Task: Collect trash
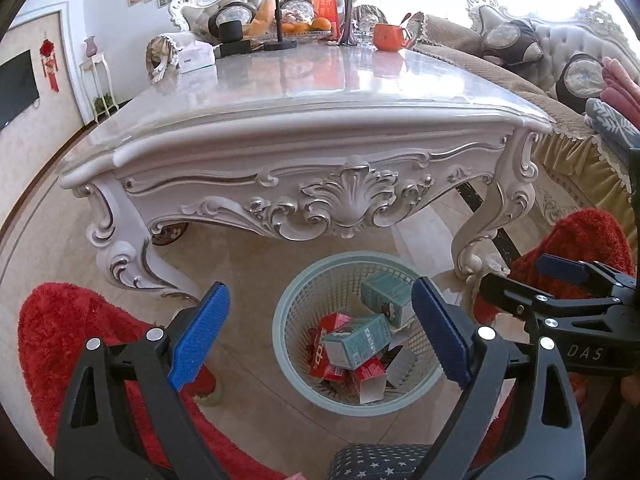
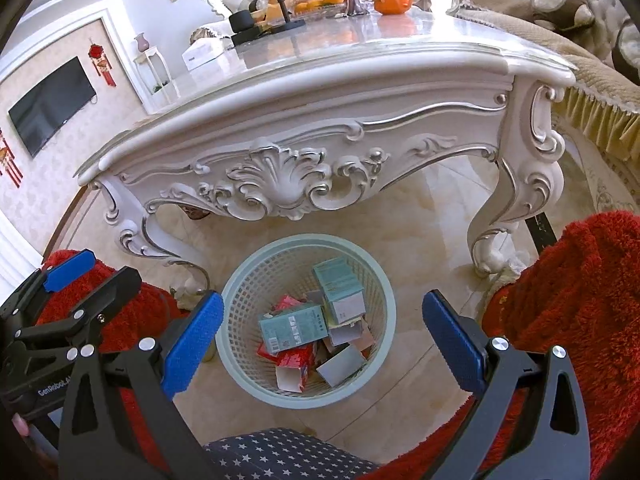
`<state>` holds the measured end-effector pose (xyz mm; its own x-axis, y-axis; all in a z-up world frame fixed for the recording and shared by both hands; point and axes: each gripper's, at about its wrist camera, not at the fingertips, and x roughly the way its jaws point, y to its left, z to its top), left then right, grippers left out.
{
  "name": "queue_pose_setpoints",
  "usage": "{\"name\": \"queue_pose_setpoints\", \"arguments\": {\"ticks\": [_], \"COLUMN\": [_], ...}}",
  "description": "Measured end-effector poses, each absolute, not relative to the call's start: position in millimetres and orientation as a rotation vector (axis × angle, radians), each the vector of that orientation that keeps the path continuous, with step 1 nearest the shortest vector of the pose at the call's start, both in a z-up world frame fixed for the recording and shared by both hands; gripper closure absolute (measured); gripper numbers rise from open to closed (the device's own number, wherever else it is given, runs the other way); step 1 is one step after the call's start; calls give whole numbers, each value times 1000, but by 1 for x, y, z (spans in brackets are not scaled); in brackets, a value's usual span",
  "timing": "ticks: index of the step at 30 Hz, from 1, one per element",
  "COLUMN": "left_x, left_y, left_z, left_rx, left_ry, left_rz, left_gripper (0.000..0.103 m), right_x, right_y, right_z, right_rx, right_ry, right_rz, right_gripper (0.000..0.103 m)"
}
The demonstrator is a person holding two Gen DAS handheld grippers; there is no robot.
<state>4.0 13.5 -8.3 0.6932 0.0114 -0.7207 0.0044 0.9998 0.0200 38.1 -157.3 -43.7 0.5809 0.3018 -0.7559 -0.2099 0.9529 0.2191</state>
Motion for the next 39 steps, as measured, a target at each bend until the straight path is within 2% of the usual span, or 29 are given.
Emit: {"name": "queue_pose_setpoints", "arguments": {"ticks": [39], "left_x": [6], "left_y": [16], "left_z": [-17], "left_rx": [11], "left_ry": [837], "left_rz": [5], "left_gripper": [13], "right_x": [41], "right_y": [-155], "right_z": [-43], "right_rx": [82], "right_ry": [897], "right_rz": [290], "right_gripper": [8]}}
